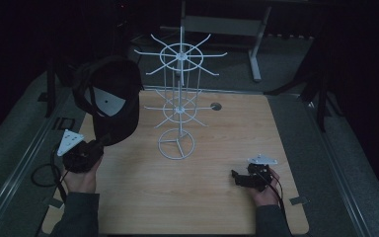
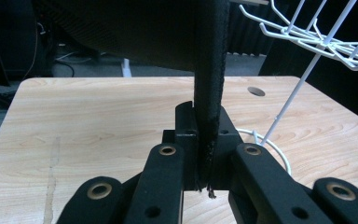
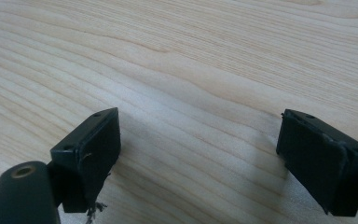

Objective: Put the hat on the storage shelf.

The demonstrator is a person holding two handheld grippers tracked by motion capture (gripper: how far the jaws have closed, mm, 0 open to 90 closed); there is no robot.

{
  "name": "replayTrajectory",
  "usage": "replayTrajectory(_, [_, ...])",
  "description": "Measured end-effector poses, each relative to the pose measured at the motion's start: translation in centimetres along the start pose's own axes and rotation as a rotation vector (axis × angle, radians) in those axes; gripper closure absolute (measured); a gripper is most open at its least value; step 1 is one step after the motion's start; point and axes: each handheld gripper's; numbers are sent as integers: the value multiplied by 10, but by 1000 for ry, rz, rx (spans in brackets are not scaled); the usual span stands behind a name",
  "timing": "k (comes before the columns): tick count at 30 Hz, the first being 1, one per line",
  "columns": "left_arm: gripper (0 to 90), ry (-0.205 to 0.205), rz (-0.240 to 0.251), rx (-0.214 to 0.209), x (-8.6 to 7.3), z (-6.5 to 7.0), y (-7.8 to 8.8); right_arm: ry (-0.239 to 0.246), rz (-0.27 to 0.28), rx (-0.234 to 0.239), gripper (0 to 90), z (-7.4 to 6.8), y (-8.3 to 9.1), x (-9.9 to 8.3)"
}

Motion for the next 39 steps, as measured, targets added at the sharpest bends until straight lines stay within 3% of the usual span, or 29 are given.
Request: replayTrajectory(39, [861, -15, 56, -25, 7, 10, 14, 1, 1, 1, 133, 0, 0, 0])
Point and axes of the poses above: each handheld gripper's, and its own axes: y roughly backward along the jaws, x roughly out of its top, z roughly to its right, and after that the axes turned 5 degrees about -x, right-handed
